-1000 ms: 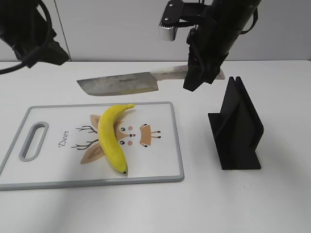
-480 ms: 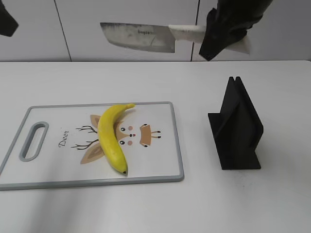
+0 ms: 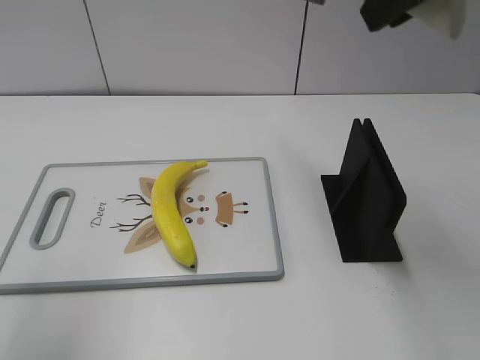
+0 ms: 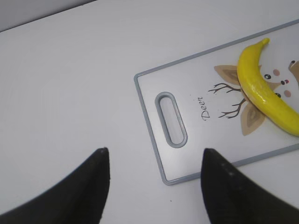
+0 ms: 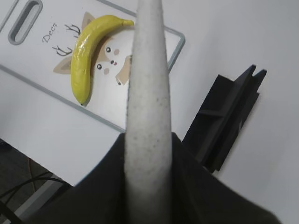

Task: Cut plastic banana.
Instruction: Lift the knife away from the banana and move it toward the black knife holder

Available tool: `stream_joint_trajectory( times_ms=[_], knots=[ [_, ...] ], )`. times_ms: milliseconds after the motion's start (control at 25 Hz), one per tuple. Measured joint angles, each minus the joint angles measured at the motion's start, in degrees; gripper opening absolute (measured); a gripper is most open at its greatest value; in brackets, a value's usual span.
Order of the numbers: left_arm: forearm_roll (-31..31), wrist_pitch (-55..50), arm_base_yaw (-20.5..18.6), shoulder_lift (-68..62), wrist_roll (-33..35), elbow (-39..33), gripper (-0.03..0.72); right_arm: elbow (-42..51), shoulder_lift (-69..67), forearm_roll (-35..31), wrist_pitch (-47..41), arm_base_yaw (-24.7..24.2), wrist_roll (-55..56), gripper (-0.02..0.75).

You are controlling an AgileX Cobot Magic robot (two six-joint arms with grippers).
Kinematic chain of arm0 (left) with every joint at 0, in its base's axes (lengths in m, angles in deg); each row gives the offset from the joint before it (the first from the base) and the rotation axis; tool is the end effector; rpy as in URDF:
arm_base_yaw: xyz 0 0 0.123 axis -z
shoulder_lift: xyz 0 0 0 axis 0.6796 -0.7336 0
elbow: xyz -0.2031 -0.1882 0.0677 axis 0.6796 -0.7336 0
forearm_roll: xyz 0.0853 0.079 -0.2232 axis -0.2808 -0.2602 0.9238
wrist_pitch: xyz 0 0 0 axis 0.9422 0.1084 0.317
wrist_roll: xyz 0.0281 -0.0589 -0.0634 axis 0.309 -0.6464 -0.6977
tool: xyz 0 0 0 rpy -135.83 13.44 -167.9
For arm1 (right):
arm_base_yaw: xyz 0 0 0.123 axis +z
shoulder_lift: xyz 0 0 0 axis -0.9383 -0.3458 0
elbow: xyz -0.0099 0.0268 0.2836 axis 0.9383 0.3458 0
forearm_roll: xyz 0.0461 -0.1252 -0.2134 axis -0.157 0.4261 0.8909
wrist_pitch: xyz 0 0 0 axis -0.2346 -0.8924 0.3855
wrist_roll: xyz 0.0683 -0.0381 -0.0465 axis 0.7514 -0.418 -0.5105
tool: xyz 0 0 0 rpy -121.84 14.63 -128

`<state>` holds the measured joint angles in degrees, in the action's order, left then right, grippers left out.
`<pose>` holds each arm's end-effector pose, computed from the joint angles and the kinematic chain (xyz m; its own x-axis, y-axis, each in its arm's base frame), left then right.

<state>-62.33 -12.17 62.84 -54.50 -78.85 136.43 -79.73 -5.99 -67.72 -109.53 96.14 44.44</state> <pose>0.1776 -0.0547 0.3989 -0.7183 0.3772 -0.5846 0.3627 0.9201 0.1480 0.2554 0.1423 0.4008 -0.7683 -0.3469 -0.5379 -0.4908 0.8587 0.1472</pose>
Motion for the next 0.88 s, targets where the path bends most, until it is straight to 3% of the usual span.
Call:
stream_joint_trajectory(
  times_ms=[240,560,880],
  knots=[
    [-0.8,-0.7,0.0,11.6,-0.4,-7.0,0.59,12.8,8.4,0.2,5.2,0.0,3.0,0.184],
    [1.2,-0.5,0.0,31.9,-0.4,-18.0,0.589,22.8,11.5,2.6,10.8,0.0,10.4,0.184],
    [9.5,3.9,0.0,50.3,-0.1,-32.0,0.589,28.4,11.5,4.5,14.2,0.0,17.4,0.184]
  ],
)
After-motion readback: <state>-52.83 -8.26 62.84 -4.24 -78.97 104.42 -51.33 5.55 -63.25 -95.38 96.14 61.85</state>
